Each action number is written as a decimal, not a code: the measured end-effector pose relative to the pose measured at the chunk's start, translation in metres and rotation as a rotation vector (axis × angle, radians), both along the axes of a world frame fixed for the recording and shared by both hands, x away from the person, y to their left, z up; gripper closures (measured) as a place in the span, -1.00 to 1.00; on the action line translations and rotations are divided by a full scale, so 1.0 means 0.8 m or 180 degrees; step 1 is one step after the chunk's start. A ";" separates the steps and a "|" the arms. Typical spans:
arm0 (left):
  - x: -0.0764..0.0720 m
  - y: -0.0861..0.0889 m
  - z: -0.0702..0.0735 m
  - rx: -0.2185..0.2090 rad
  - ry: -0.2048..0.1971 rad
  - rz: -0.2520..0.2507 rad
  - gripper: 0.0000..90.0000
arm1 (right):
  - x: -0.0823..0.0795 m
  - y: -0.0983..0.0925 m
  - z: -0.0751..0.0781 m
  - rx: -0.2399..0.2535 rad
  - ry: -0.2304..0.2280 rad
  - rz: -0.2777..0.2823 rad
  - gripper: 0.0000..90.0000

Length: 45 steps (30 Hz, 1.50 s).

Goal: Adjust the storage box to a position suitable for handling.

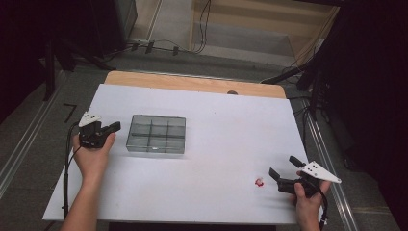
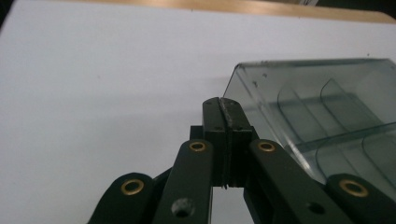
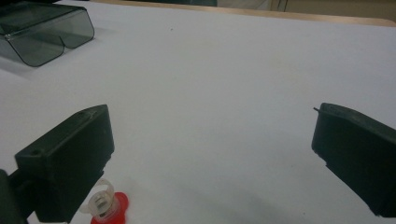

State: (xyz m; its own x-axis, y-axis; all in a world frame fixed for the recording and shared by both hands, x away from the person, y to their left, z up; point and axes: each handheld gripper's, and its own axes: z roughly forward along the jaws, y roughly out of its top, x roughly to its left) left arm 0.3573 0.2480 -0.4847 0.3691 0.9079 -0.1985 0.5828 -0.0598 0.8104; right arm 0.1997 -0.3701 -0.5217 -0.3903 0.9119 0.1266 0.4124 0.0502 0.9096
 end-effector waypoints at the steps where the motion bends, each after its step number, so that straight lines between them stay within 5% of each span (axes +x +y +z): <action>1: 0.002 -0.001 -0.003 -0.0023 0.0050 -0.0020 0.97 | 0.000 0.000 0.000 0.0001 0.0001 0.0002 -1.00; 11: 0.006 -0.017 -0.013 -0.0050 0.0197 -0.0163 0.98 | 0.000 0.000 0.000 -0.0007 0.0007 0.0009 -1.00; 45: 0.005 -0.038 -0.012 -0.0127 0.0216 -0.0209 0.98 | 0.002 0.001 0.000 -0.0030 0.0015 0.0017 -1.00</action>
State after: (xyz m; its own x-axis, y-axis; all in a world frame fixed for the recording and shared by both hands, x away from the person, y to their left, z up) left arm 0.3612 0.2178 -0.4945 0.4121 0.8730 -0.2607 0.6323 -0.0681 0.7717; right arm 0.2011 -0.3692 -0.5219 -0.3947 0.9110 0.1199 0.4165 0.0611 0.9071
